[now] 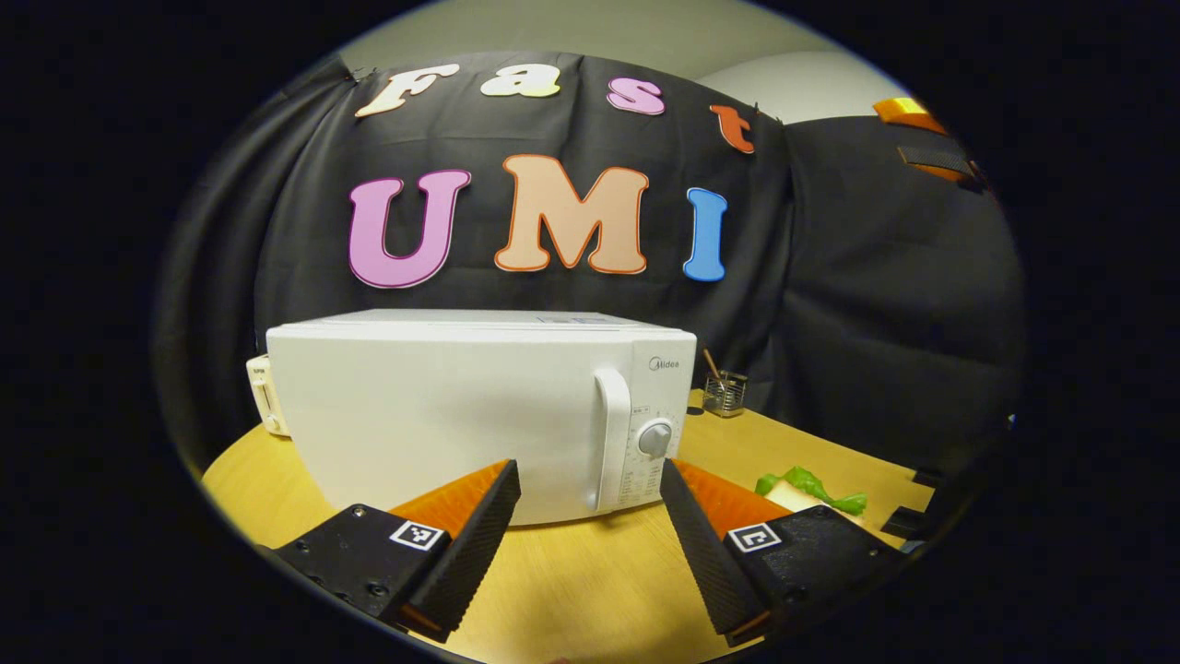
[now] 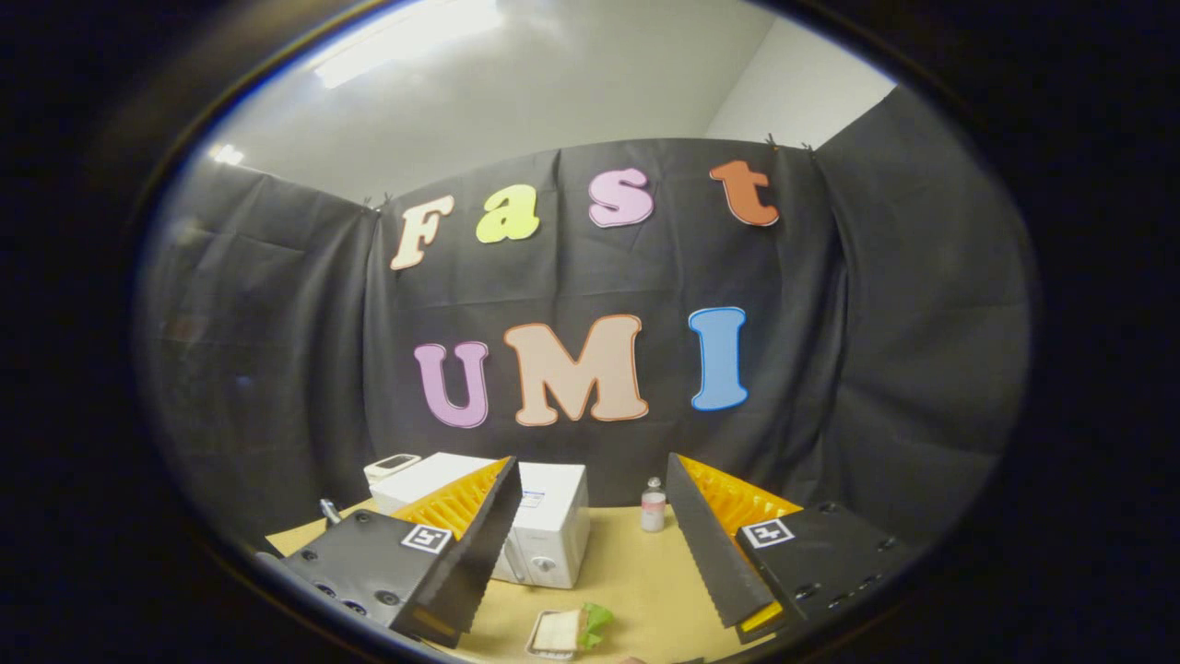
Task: Open the microwave oven with the left hand, put the food in, and close the microwave oven.
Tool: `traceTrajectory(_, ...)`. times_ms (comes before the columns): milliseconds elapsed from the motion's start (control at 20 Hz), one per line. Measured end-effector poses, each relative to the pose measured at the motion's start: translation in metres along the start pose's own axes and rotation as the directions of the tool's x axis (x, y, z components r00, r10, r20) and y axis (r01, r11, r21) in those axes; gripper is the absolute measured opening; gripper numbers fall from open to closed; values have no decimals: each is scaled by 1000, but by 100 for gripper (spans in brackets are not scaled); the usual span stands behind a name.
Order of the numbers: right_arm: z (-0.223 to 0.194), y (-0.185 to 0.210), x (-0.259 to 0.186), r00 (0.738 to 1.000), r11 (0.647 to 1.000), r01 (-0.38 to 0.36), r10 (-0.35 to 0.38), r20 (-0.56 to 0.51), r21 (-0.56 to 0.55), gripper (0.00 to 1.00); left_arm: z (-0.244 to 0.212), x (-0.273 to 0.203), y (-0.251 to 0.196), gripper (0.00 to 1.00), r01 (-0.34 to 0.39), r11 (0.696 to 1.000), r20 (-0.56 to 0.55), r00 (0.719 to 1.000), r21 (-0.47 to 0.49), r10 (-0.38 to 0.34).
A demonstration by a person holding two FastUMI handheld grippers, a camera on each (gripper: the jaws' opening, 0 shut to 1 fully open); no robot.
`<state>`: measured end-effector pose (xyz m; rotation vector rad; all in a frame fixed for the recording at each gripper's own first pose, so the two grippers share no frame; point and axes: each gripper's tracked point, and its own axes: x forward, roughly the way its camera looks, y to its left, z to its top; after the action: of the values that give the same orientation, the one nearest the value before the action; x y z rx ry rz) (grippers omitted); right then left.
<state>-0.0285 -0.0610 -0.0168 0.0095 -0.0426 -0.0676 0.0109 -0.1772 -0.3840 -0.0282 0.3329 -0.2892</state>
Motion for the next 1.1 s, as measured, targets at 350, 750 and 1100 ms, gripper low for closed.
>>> traceTrajectory(350,0,-17,-14,1000,1000,1,-1,6,12,92,-40,49,0,96,-69,997,-78,995,-40,66)
traceTrajectory(750,-13,-43,-23,1000,1000,21,-21,-10,6,97,-61,87,-3,91,-132,988,-130,984,-76,122)
traceTrajectory(1100,-21,-50,-30,1000,1000,21,-21,-15,-4,92,-52,100,9,75,-205,977,-85,976,-52,200)
